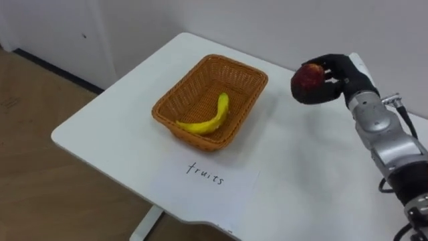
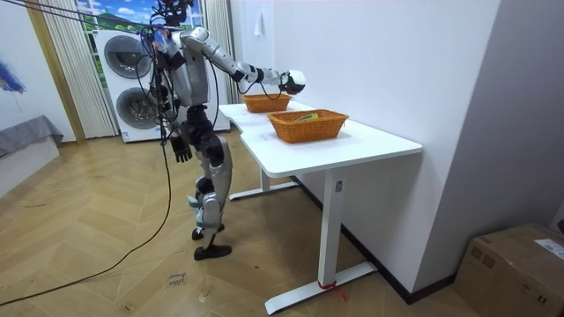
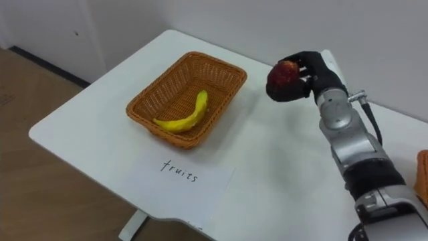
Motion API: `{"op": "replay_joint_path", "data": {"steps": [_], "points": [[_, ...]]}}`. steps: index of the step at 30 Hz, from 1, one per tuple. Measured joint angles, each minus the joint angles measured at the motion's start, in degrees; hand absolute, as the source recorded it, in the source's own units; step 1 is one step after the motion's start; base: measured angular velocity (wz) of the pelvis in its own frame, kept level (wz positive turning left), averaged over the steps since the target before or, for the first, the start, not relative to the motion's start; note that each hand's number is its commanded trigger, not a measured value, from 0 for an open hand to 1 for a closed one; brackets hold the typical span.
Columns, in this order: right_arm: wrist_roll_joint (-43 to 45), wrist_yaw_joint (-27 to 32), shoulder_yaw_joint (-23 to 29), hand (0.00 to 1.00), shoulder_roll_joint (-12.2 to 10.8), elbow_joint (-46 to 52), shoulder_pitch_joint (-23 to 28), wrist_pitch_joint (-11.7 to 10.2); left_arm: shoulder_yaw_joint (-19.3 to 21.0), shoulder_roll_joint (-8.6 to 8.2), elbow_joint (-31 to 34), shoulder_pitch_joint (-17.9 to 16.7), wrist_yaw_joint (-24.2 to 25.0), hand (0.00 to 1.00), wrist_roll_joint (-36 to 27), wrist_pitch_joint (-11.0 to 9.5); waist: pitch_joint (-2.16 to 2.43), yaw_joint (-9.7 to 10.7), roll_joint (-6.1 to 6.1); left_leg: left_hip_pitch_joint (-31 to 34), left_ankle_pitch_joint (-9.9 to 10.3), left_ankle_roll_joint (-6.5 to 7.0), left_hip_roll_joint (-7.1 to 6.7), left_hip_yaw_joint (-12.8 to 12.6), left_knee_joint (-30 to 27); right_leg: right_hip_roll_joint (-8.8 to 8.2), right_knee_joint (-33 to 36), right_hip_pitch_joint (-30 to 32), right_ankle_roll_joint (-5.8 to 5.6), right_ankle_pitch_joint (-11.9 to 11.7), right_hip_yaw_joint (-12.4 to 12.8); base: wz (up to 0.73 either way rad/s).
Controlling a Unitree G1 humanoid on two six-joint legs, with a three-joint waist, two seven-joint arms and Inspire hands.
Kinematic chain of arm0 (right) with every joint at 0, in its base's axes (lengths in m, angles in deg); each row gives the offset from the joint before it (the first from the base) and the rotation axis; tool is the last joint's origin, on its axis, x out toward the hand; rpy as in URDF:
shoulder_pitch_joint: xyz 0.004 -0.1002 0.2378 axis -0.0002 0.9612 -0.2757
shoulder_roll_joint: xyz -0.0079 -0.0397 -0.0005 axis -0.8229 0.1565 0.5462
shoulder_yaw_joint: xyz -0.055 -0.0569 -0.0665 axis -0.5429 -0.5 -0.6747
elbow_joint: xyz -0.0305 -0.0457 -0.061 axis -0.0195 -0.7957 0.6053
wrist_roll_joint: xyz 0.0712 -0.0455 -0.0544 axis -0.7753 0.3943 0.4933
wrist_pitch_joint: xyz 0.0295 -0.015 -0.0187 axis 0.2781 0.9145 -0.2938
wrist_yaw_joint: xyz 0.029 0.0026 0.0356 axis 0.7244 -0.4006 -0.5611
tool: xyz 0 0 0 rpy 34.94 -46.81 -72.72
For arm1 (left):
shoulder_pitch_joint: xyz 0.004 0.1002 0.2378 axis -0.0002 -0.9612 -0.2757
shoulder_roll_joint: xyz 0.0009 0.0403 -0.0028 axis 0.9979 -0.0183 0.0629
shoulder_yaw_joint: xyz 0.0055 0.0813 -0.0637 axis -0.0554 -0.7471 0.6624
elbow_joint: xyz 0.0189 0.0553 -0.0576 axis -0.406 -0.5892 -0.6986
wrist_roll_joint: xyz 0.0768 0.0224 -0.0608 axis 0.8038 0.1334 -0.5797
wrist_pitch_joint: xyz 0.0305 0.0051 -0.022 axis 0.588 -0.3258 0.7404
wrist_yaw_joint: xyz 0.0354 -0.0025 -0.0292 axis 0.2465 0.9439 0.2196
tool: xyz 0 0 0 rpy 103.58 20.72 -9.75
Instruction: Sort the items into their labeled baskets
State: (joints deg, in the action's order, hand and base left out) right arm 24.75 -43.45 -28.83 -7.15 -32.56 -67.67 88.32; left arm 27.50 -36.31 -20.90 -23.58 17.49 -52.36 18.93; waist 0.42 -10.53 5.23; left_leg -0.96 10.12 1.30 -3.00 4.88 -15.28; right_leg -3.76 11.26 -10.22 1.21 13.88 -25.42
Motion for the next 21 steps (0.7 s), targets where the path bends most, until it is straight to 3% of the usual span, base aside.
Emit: {"op": "replay_joint_path", "data": {"steps": [5,10,13,16,21], "points": [[0.3,-1.6,1.5,1.00,0.0,4.4,0.6,0.7,0.5,-0.30,-0.1,-1.0,0.0,0.00,0.0,0.7,0.03,-0.2,0.02,-1.4,0.0,0.01,-0.10,0.0,0.9,-0.01,-0.6,-1.2,-0.19,0.1,-0.2,0.02],[3.6,-2.4,1.5,1.00,0.0,5.5,0.7,0.7,0.5,-0.28,-0.1,-1.8,1.7,0.00,0.1,1.3,-0.43,-0.9,0.75,-1.5,0.0,0.02,-0.67,0.6,0.8,0.05,-0.6,-1.7,-0.34,0.2,-0.3,0.05],[3.8,-3.3,1.3,1.00,-0.1,6.1,0.7,1.3,0.5,-0.24,-0.1,-2.2,2.6,0.00,0.1,1.7,-0.47,-1.2,1.06,-1.4,0.0,0.03,-0.77,1.0,0.6,-0.04,-0.6,-1.8,-0.36,0.2,-0.8,0.08],[3.9,-3.8,1.3,1.00,-0.2,6.5,0.7,1.9,0.5,-0.24,-0.1,-2.1,3.1,0.00,0.1,2.2,-0.36,-2.1,1.46,-1.2,0.0,0.04,-0.77,1.4,0.6,-0.13,-0.6,-1.8,-0.45,0.2,-1.3,0.08],[4.7,-3.9,1.0,1.00,-0.3,9.2,0.7,2.7,0.6,-0.05,-0.1,-2.0,3.8,0.00,0.1,2.2,-0.68,-3.9,1.34,-0.8,0.0,0.04,-0.77,1.6,0.8,-0.20,-0.6,-1.4,-0.58,0.3,-1.6,0.02]]}}
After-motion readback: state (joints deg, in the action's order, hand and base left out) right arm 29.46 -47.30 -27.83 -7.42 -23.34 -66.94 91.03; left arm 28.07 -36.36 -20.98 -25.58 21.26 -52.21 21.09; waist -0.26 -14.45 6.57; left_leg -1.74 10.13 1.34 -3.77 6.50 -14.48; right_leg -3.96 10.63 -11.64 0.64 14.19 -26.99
